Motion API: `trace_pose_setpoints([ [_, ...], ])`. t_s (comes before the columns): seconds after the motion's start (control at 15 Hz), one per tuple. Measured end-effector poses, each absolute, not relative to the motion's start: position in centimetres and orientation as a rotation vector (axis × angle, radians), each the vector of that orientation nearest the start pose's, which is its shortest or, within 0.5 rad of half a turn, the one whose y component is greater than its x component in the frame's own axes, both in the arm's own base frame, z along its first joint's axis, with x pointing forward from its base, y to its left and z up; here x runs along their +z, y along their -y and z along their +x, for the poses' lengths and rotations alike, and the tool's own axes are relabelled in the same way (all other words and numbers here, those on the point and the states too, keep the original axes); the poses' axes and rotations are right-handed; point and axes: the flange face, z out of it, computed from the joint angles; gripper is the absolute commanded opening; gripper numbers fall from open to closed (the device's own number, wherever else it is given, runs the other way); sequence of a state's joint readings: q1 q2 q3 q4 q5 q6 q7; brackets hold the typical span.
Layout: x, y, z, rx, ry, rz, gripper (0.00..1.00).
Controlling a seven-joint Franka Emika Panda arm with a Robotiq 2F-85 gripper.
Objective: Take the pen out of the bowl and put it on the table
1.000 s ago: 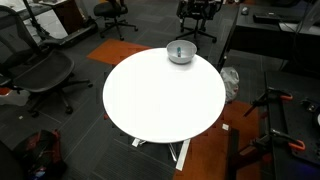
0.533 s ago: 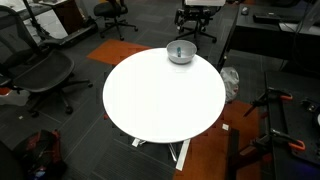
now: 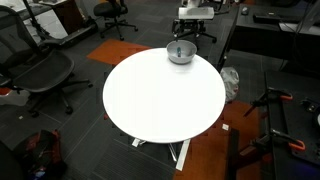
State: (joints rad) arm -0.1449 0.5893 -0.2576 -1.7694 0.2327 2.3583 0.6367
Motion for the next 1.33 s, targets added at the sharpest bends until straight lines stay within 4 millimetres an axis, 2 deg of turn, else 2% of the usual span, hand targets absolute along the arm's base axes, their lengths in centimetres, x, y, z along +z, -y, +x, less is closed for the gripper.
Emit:
trace_pose_setpoints([
  [0.53, 19.6, 25.4, 63.3, -0.041, -1.717, -2.636, 1.00],
  [1.13, 16.0, 25.5, 64.6, -0.021, -1.712, -2.666, 1.00],
  [1.2, 15.6, 25.4, 64.7, -0.018, -1.716, -2.666, 0.93],
  [1.27, 15.2, 25.4, 64.8, -0.014, -1.728, -2.661, 0.74],
  [1.33, 14.9, 25.3, 64.9, -0.012, -1.731, -2.661, 0.66],
])
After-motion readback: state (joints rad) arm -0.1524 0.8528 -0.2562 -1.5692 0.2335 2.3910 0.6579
